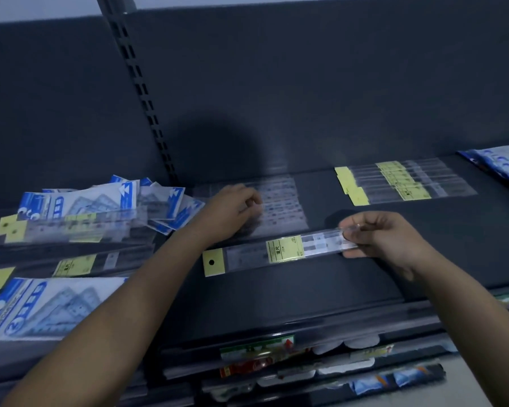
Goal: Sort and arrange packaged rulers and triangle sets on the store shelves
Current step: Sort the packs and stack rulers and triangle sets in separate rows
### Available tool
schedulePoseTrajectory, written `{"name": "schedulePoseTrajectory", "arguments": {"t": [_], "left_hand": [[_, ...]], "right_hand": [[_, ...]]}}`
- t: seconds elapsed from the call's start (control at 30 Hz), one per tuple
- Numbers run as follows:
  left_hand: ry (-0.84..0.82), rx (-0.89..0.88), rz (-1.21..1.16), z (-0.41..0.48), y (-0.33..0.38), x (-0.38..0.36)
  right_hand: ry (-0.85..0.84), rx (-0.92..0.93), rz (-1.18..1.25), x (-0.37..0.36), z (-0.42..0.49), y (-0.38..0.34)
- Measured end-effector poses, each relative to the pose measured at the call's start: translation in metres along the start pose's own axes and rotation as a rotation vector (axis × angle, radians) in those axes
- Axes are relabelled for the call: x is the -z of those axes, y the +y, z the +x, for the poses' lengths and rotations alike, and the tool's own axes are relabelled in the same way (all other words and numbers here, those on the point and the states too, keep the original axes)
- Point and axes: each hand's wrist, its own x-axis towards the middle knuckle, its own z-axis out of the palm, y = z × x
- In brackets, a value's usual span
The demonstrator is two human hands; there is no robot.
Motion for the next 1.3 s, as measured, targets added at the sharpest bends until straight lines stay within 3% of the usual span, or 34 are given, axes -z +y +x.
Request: {"name": "schedulePoseTrajectory", "arguments": {"t": [0.1, 0.27, 0.53, 0.7, 0.93, 1.07, 1.3], "left_hand": [[0.064, 0.011, -0.034, 0.0, 0.01, 0.008], [-0.222, 0.029, -0.227, 0.009, 0.04, 0.009], [-0.264, -0.043, -0.203, 0.062, 0.109, -0.038], [-0.194, -0.004, -0.142, 0.117, 0.163, -0.088], [-0.166, 0.077, -0.023, 0.144, 0.186, -0.118], [-0.149, 0.144, -0.061, 0.139, 0.191, -0.12], [-0.053, 0.087, 0.008, 0.135, 0.185, -0.127]], "right_hand": [[-0.022, -0.003, 0.009, 0.002, 0.006, -0.003], [0.0, -0.002, 0.092, 0.021, 0.014, -0.005], [0.151, 0.012, 0.159, 0.122, 0.026, -0.004], [0.336, 0.159, -0.171, 0.202, 0.064, 0.004], [0.339, 0.359, -0.696, 0.232, 0.093, 0.021], [0.328, 0.394, -0.821, 0.229, 0.097, 0.025], [0.362, 0.507, -0.947, 0.228, 0.102, 0.032]]}}
